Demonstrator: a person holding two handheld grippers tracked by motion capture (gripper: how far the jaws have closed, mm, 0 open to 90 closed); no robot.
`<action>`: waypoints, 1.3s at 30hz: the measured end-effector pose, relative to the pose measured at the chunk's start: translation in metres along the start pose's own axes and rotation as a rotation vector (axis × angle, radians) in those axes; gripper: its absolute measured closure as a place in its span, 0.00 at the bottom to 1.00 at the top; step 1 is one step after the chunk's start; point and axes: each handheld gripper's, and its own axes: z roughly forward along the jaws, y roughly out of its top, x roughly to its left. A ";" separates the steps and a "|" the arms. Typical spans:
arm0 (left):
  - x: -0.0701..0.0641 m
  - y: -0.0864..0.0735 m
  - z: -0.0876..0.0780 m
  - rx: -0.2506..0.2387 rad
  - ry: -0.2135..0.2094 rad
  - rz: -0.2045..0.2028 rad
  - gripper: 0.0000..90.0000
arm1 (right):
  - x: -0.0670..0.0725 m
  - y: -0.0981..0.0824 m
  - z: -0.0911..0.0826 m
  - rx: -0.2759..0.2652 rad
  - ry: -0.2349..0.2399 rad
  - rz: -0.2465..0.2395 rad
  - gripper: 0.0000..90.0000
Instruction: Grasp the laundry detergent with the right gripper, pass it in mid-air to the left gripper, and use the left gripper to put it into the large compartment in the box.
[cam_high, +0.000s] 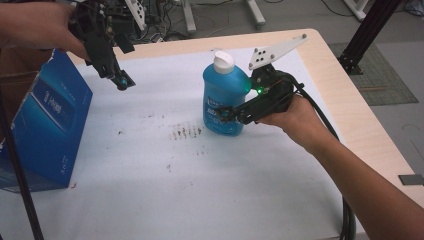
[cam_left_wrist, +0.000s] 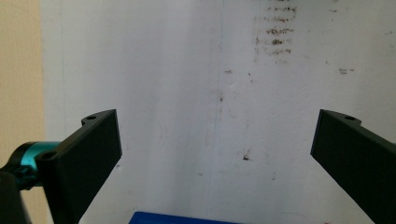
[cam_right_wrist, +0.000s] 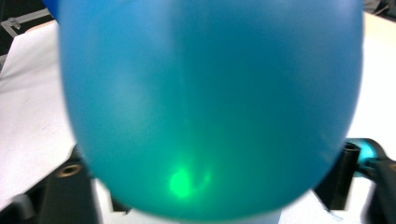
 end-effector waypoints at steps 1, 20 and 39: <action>0.000 0.000 0.000 0.001 0.000 0.001 0.02 | 0.000 0.000 0.000 -0.002 -0.001 -0.001 0.27; 0.000 -0.002 0.001 0.002 -0.006 -0.003 0.02 | 0.002 -0.002 0.005 -0.020 -0.013 -0.032 0.40; 0.000 -0.001 0.003 0.007 -0.009 -0.003 0.02 | 0.007 -0.002 0.004 -0.037 -0.052 -0.099 0.49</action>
